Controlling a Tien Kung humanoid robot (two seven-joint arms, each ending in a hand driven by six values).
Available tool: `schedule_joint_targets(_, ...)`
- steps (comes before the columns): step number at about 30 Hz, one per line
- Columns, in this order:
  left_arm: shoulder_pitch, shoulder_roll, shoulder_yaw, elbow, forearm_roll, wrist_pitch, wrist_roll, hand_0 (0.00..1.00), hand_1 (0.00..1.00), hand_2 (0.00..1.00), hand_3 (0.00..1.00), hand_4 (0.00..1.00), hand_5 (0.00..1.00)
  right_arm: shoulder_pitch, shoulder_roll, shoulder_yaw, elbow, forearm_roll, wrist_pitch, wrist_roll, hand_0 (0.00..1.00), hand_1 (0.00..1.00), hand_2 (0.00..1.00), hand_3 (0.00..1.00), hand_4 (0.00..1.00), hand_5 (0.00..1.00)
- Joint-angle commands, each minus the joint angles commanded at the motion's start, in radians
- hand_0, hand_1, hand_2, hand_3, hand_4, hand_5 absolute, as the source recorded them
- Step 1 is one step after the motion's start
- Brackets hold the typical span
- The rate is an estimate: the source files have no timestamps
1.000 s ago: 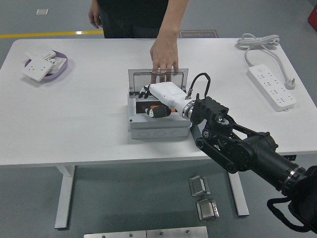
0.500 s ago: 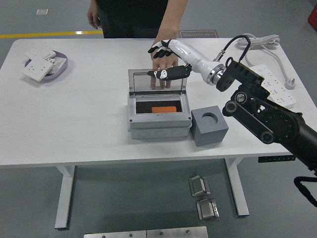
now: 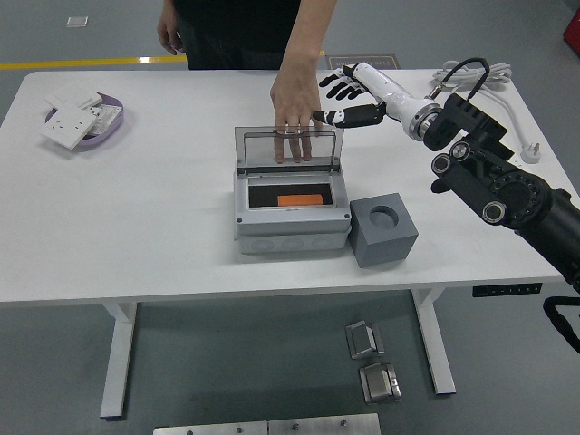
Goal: Pick up the cylinder from the cube,place it in the box,flap close box
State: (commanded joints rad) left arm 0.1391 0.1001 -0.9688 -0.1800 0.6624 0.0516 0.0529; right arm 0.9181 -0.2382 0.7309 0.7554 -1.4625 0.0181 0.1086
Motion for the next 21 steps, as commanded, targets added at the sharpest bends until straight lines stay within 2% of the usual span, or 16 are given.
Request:
schedule_joint_targets(6,0.0,-0.001,-0.001,0.0,0.001,-0.001,-0.002,0.585,0.628,0.61,0.618,0.656,0.163,-0.034,-0.008,-0.026,0.033,0.003,-0.006,-0.005,0.738,0.673,0.686,0.718,0.83,0.399)
schedule_joint_targets(21,0.001,-0.006,-0.005,0.0,0.004,-0.003,-0.009,0.585,0.628,0.61,0.618,0.658,0.163,-0.124,-0.063,-0.091,0.277,-0.027,-0.023,-0.023,0.736,0.665,0.686,0.716,0.821,0.405)
